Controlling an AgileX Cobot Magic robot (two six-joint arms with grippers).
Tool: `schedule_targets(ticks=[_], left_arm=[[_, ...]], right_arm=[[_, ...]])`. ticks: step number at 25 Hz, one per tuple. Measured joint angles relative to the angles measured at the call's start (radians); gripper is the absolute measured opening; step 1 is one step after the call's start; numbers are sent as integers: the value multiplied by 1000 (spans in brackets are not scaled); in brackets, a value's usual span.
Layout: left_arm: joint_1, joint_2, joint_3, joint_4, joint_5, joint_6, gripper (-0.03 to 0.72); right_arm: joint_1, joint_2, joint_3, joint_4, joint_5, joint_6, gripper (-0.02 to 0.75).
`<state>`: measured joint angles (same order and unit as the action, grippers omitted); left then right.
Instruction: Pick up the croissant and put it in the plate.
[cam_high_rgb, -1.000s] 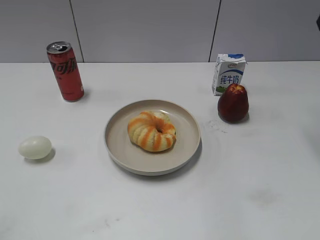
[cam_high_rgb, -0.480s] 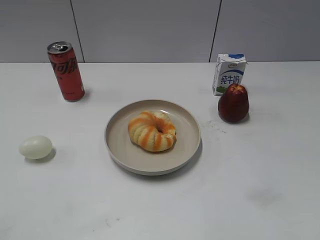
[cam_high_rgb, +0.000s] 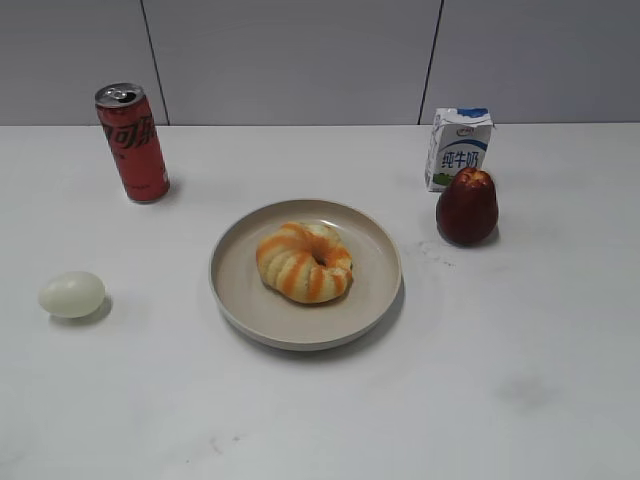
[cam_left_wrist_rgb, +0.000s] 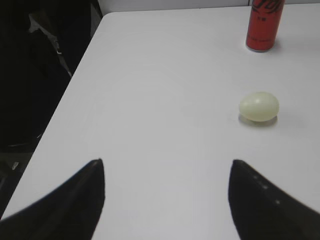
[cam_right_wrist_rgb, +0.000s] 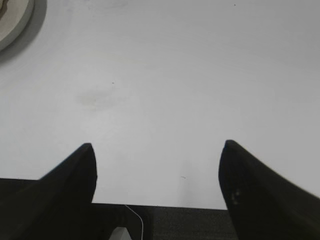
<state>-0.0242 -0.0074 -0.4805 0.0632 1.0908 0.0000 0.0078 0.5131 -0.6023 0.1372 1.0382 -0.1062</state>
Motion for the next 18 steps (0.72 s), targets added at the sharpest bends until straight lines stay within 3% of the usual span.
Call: schedule_targets(ticks=[5,18], left_arm=[[0,0,0,0,0,0,586],[0,0,0,0,0,0,586]], right_arm=[[0,-179,97,0,2,2,571],[0,-477,102,1,4,6,571]])
